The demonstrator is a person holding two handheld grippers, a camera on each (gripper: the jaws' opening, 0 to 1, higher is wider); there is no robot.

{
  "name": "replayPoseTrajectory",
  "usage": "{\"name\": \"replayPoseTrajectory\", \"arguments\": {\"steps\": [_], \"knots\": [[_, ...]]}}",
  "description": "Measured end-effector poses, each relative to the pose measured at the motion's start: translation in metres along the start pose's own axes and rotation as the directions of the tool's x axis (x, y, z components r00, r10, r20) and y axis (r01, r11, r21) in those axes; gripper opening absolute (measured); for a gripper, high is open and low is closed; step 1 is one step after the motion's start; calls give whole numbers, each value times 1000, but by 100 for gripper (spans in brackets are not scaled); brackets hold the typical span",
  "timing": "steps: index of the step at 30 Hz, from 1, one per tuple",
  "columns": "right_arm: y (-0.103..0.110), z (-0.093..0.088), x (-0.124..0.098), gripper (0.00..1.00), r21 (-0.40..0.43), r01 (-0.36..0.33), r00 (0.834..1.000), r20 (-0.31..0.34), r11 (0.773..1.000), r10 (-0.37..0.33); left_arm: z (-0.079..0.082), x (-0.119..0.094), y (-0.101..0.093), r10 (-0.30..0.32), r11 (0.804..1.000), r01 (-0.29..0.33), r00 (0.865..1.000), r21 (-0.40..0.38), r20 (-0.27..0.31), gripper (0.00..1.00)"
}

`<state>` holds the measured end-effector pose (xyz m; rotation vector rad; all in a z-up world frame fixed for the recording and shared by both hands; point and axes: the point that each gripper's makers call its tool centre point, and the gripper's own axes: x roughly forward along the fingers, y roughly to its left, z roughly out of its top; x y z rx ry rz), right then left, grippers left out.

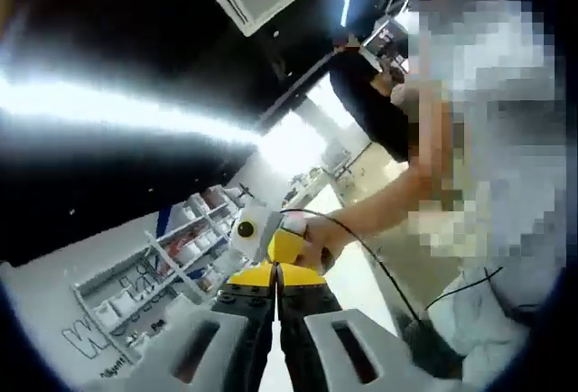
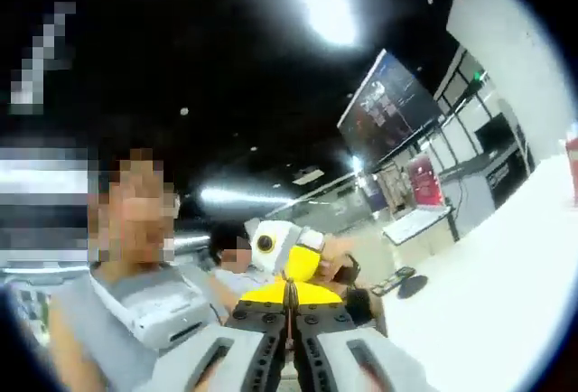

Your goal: Tear open the coffee pouch, take out the coffee, and pour the coffee from the pouch into the cup

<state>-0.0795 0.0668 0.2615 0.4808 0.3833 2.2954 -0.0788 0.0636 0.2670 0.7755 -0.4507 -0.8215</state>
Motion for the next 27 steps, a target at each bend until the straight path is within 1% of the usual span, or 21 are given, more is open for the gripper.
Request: {"name": "replayPoseTrajectory", "arguments": {"steps": [1,2,4,6,8,10,12,14,16,17,18,19,20,21,22,23,25,26,27], "knots": [[-3,2,-2,1,19,-13,1000,-5,1000,13,-2,3,1,3,1000,-2,1000,28,-20,2],[-5,3,-4,1,38,-23,1000,-14,999,24,-4,5,2,6,996,-2,999,89,-41,2],[-12,4,-6,1,63,-27,999,-24,998,29,-11,9,4,17,983,1,995,185,-94,2],[-18,4,-8,1,98,-37,998,-40,995,41,-19,12,6,21,960,20,990,280,-142,2],[-26,6,-12,1,121,-35,998,-51,992,41,-28,17,8,18,934,47,984,354,-180,2],[-34,5,-13,1,142,-29,997,-66,989,38,-37,20,12,15,914,73,977,399,-211,2],[-42,6,-14,1,166,-27,997,-66,986,39,-45,21,16,21,886,92,971,455,-238,2],[-48,6,-15,1,194,-29,997,-71,981,44,-54,23,18,34,798,141,960,586,-277,2],[-55,6,-19,1,216,-22,996,-80,976,40,-62,26,15,44,710,193,948,678,-316,2],[-57,5,-20,1,223,-22,996,-82,974,41,-65,27,13,50,669,213,943,712,-329,2],[-59,4,-22,1,227,-16,996,-84,974,36,-69,27,12,57,630,238,935,739,-350,2],[-61,4,-23,1,232,-10,996,-81,973,30,-72,27,13,73,583,255,929,771,-362,2],[-63,4,-23,1,234,-8,996,-82,972,28,-74,29,10,61,538,278,929,796,-366,2],[-66,6,-25,1,240,-4,997,-76,971,23,-76,28,12,81,511,279,926,813,-369,2],[-67,7,-25,1,241,-3,997,-73,970,21,-77,29,12,89,466,292,924,835,-373,2],[-69,10,-25,1,237,-1,998,-65,971,17,-77,28,14,113,396,299,923,868,-369,2],[-71,16,-26,1,223,4,998,-56,975,9,-81,28,19,144,346,296,921,890,-363,2],[-73,19,-27,1,209,8,999,-51,978,2,-80,28,21,162,313,296,920,902,-357,2],[-74,21,-27,1,199,11,999,-47,980,-2,-78,27,21,180,268,300,918,915,-354,2]]}}
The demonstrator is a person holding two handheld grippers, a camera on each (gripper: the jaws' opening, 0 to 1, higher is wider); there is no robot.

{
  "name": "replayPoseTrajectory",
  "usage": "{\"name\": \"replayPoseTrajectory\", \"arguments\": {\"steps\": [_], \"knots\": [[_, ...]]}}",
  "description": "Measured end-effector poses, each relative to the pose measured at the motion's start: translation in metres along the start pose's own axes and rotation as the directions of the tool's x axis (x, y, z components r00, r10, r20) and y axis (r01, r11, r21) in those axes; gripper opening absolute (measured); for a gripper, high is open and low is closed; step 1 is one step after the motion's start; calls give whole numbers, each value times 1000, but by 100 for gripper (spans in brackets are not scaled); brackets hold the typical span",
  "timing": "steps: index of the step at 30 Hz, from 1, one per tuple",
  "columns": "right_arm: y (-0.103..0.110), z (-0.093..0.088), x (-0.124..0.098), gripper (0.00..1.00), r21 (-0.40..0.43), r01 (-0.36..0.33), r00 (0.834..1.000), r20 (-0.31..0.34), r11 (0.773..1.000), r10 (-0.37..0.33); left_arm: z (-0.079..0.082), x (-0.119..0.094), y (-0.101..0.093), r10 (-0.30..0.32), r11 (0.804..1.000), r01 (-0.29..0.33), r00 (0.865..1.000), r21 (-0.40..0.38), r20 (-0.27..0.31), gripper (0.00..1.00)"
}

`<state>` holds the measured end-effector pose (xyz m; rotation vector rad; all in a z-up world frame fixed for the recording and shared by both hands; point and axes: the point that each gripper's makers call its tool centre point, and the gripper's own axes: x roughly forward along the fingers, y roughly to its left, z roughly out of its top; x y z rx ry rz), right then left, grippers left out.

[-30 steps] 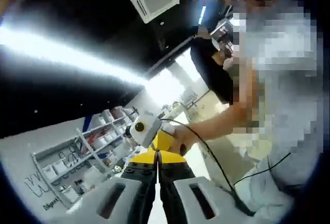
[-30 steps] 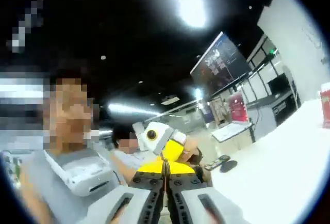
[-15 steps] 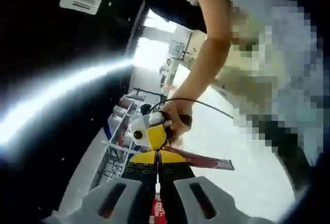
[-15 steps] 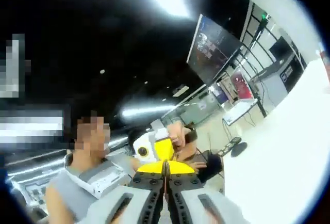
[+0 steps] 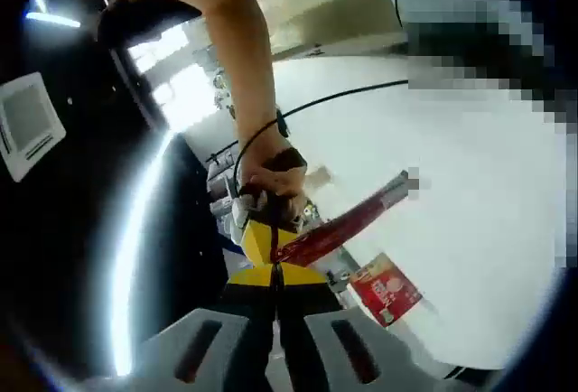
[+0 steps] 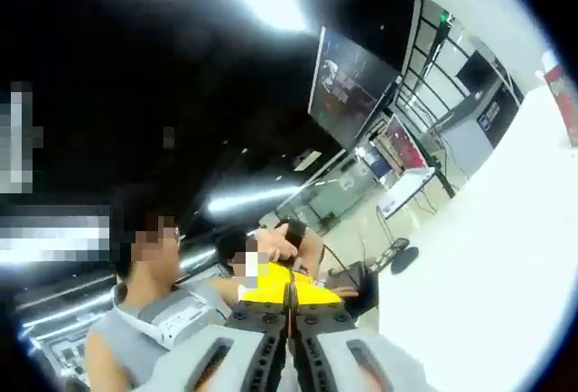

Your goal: Tear open the coffee pouch, take out the coffee, and pour the coffee from the pouch into the cup

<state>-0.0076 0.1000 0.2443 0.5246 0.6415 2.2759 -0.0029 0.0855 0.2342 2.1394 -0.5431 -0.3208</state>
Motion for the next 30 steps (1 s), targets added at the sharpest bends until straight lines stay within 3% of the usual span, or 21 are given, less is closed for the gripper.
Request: {"name": "replayPoseTrajectory", "arguments": {"steps": [2,4,7,10,11,12,13,14,15,16,18,19,21,22,23,25,26,27,28,29,30], "knots": [[-3,2,0,1,-20,20,1000,0,1000,-20,1,1,-1,-4,1000,4,1000,-2,-4,2],[-5,4,-1,1,-71,42,999,5,997,-42,0,-1,1,10,993,-9,1000,-120,8,2],[-10,7,-2,1,-202,113,994,30,973,-109,-3,0,2,33,929,-25,999,-369,15,2],[-23,5,-6,1,-346,223,974,38,911,-224,-7,0,-7,25,767,-6,999,-642,21,3],[-27,4,-8,1,-376,247,967,39,893,-251,-10,2,-17,21,654,13,999,-756,36,3],[-29,4,-9,1,-389,255,965,46,885,-258,-11,1,-18,34,610,8,999,-793,37,3],[-30,5,-10,1,-405,264,963,67,875,-260,-13,1,-21,65,519,5,997,-855,46,3],[-31,3,-11,1,-419,276,960,78,865,-268,-13,1,-22,74,462,17,996,-887,58,2],[-33,3,-11,1,-438,294,955,92,850,-282,-16,0,-24,83,365,31,994,-931,65,2],[-31,3,-10,1,-468,297,954,110,832,-279,-17,-1,-23,113,283,52,990,-958,88,2],[-27,1,-10,1,-533,320,946,130,783,-299,-20,-3,-22,162,56,126,978,-991,133,2],[-22,1,-9,1,-591,331,941,152,736,-301,-22,-4,-21,190,-37,167,969,-985,157,3],[-17,-1,-8,1,-642,340,937,168,687,-307,-23,-5,-19,226,-228,262,951,-938,210,3],[-13,0,-7,1,-677,346,934,187,650,-304,-24,-6,-17,253,-292,300,940,-908,229,3],[-12,-1,-6,1,-695,345,934,186,631,-306,-24,-7,-16,267,-373,345,929,-861,257,3],[-4,-3,0,1,-774,342,930,199,532,-309,-25,-11,-11,311,-482,430,899,-764,310,3],[-2,-6,2,1,-803,340,925,193,489,-327,-25,-13,-12,313,-553,468,883,-690,348,3],[0,-7,6,1,-832,340,920,198,437,-339,-25,-14,-11,329,-591,497,868,-636,372,3],[2,-8,8,1,-858,341,914,208,384,-348,-24,-17,-8,356,-643,535,843,-548,404,3],[3,-10,11,1,-875,341,907,210,344,-365,-23,-18,-8,355,-670,538,837,-511,416,3],[4,-9,14,1,-897,344,895,223,278,-387,-24,-18,-8,368,-698,542,832,-467,415,3]]}}
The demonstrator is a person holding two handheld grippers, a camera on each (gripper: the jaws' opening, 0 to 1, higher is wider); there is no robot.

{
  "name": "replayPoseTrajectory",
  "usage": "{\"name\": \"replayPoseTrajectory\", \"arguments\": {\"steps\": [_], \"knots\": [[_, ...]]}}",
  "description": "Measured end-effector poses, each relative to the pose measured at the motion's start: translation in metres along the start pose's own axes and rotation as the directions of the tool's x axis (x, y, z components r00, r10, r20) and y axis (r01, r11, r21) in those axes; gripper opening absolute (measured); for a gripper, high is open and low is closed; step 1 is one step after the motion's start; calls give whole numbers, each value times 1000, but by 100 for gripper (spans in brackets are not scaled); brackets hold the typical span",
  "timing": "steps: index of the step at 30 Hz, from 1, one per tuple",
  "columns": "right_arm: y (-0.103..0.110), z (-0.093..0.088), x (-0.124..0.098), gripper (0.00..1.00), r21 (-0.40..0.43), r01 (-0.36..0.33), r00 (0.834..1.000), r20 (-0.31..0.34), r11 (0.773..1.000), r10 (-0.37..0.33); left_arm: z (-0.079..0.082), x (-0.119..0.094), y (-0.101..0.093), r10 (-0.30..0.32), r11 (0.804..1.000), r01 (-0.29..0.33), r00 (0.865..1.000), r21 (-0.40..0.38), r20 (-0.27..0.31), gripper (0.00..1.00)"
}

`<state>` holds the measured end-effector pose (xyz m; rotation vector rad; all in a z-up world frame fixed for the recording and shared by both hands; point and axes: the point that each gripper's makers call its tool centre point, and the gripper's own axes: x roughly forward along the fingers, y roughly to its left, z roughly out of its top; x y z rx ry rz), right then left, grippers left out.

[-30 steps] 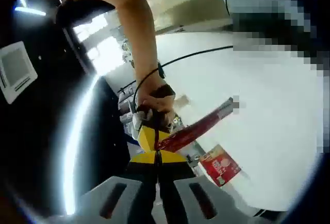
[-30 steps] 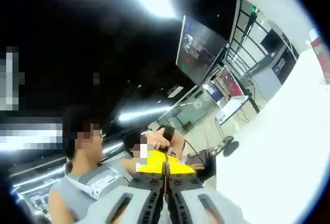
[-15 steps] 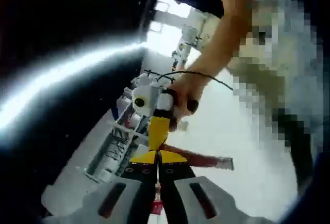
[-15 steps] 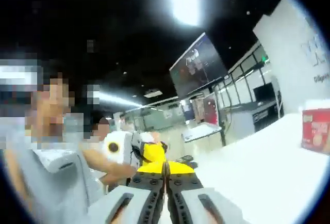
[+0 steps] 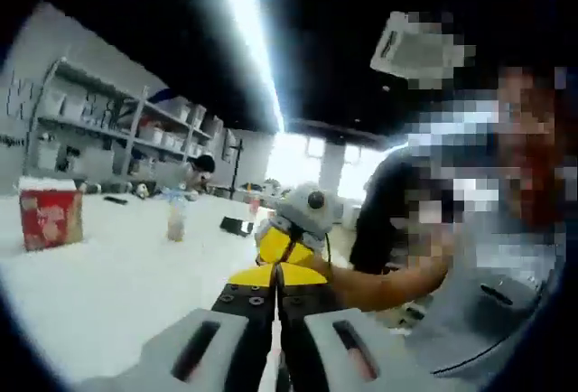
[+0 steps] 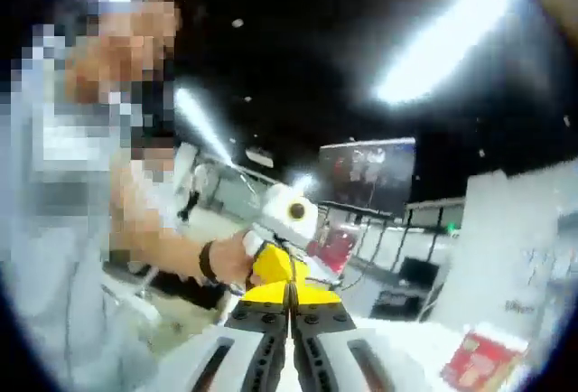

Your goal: Tear open the coffee pouch, take out the coffee, and pour the coffee from the pouch into the cup

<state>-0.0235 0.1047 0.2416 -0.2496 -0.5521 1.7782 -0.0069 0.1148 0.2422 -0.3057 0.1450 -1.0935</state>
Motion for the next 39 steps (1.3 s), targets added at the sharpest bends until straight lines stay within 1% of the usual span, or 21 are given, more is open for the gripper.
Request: {"name": "replayPoseTrajectory", "arguments": {"steps": [1,2,3,4,5,6,7,8,9,11,13,14,17,19,21,22,25,28,29,33,39], "knots": [[2,1,1,1,-93,21,999,-27,995,-24,-3,0,-4,-16,998,16,1000,-55,-4,3],[1,3,2,1,-173,52,997,-48,984,-61,-1,1,-4,-16,996,18,1000,-92,16,2],[1,4,3,1,-251,77,994,-61,965,-95,0,1,-4,-21,992,24,999,-121,31,2],[1,5,4,1,-313,102,989,-68,944,-129,0,2,-5,-33,983,40,998,-180,45,2],[0,8,5,1,-363,135,984,-60,922,-167,2,2,-6,-44,973,60,996,-222,77,2],[1,8,6,1,-381,155,980,-57,912,-190,3,3,-6,-46,964,73,993,-258,109,2],[1,7,7,1,-376,166,978,-56,912,-201,4,3,-6,-42,954,79,991,-288,130,2],[1,8,8,1,-328,184,977,-40,927,-208,4,3,-6,-39,952,83,988,-293,152,2],[-1,7,7,2,-272,197,976,-33,942,-213,2,4,-7,-36,954,80,987,-287,155,2],[-5,10,5,2,-160,221,975,17,962,-221,3,6,-11,-27,956,73,986,-283,162,2],[-7,9,0,2,15,216,974,60,976,-217,6,7,-9,-12,966,47,990,-255,137,2],[-6,11,-1,2,50,204,975,75,978,-207,6,9,-11,-7,970,35,993,-240,118,2],[-7,13,-4,4,93,185,979,64,978,-191,7,10,-14,0,981,13,998,-195,68,2],[-8,16,-5,9,128,180,980,65,975,-189,9,12,-19,-1,983,11,999,-181,52,2],[-6,18,-4,16,191,157,982,72,969,-174,12,13,-22,-8,986,15,999,-163,41,2],[-4,15,-3,16,220,149,986,46,964,-163,12,14,-25,-16,988,21,999,-155,34,2],[2,10,1,16,258,126,992,-12,958,-127,8,16,-28,-10,995,8,1000,-103,-12,2],[6,8,3,10,282,105,994,-51,954,-94,8,17,-28,-15,995,13,1000,-98,-25,2],[8,7,4,8,281,101,994,-59,954,-88,8,17,-29,-17,995,14,999,-98,-27,2],[9,8,3,9,262,91,994,-78,961,-73,9,15,-28,-16,996,13,999,-89,-32,2],[11,4,1,7,294,78,994,-95,953,-52,7,15,-27,-11,998,8,999,-65,-53,2]]}}
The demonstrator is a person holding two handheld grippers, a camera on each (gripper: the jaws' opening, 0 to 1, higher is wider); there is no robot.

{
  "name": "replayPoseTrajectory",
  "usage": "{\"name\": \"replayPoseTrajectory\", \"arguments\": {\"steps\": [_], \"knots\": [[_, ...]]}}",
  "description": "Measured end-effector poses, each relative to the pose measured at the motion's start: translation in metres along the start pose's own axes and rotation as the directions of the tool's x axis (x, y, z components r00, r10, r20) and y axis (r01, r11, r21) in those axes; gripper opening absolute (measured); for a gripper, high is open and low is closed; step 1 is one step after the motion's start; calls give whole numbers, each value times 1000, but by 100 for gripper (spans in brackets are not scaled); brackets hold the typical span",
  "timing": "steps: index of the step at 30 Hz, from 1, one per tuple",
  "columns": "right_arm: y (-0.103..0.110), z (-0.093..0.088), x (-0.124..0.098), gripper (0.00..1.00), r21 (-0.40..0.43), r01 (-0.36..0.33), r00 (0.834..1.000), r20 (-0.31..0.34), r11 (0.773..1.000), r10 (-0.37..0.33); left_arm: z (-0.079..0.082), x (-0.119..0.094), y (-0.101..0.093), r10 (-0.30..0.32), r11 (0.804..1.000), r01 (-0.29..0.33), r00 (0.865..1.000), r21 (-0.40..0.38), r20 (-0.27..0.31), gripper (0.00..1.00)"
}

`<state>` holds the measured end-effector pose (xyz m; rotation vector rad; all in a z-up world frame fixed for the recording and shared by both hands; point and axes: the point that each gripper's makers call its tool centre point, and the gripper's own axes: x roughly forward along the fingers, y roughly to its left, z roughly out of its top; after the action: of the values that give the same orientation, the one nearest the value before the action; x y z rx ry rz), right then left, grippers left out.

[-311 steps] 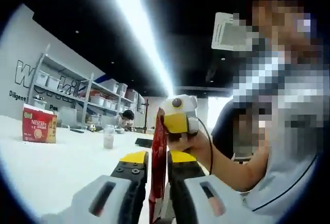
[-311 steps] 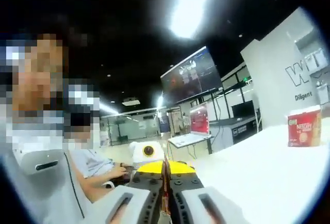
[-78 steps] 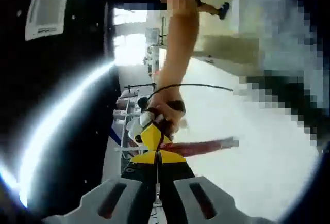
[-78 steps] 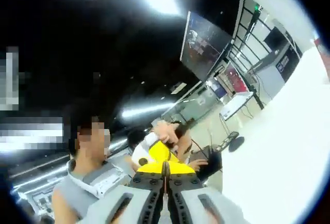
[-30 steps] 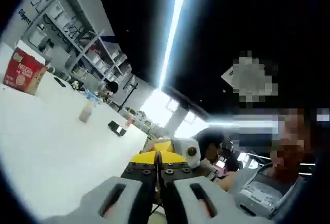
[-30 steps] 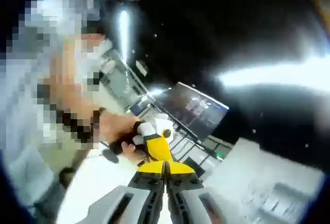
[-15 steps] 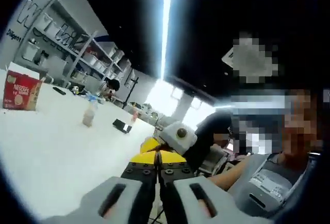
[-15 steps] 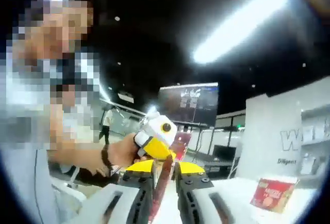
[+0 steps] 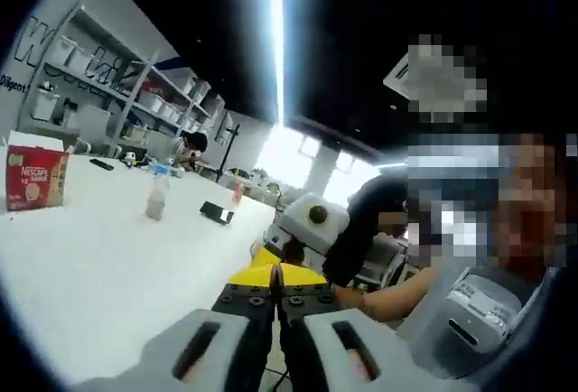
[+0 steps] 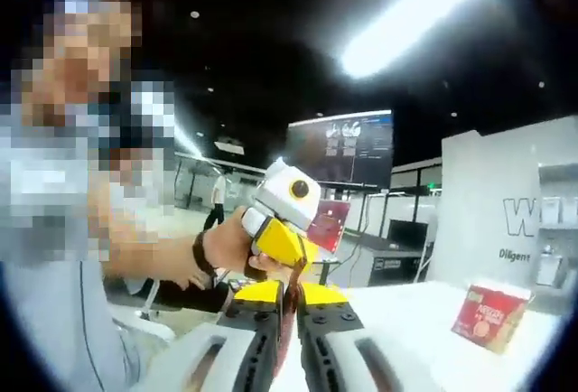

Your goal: Tear open the coffee pouch, take out the coffee, and pour the coffee from the pouch into the cup

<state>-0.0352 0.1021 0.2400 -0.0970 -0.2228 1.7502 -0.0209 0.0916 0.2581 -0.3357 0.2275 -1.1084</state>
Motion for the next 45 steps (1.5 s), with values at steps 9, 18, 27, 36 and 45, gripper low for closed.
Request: {"name": "replayPoseTrajectory", "arguments": {"steps": [9,18,27,36,45], "knots": [[-10,-9,1,2,95,84,994,-80,992,-77,-2,0,12,79,995,-80,997,51,22,2],[-42,-28,10,1,48,339,936,-120,940,-331,2,-9,46,379,874,-394,919,284,107,2],[-61,-61,20,0,29,505,857,-131,863,-498,-13,-16,82,545,766,-571,820,297,172,2],[-64,-72,18,0,8,586,807,-96,810,-583,-22,-17,91,608,702,-661,750,265,262,1],[-64,-68,13,0,5,613,788,-73,790,-611,-20,-15,87,642,652,-709,705,269,300,1]]}}
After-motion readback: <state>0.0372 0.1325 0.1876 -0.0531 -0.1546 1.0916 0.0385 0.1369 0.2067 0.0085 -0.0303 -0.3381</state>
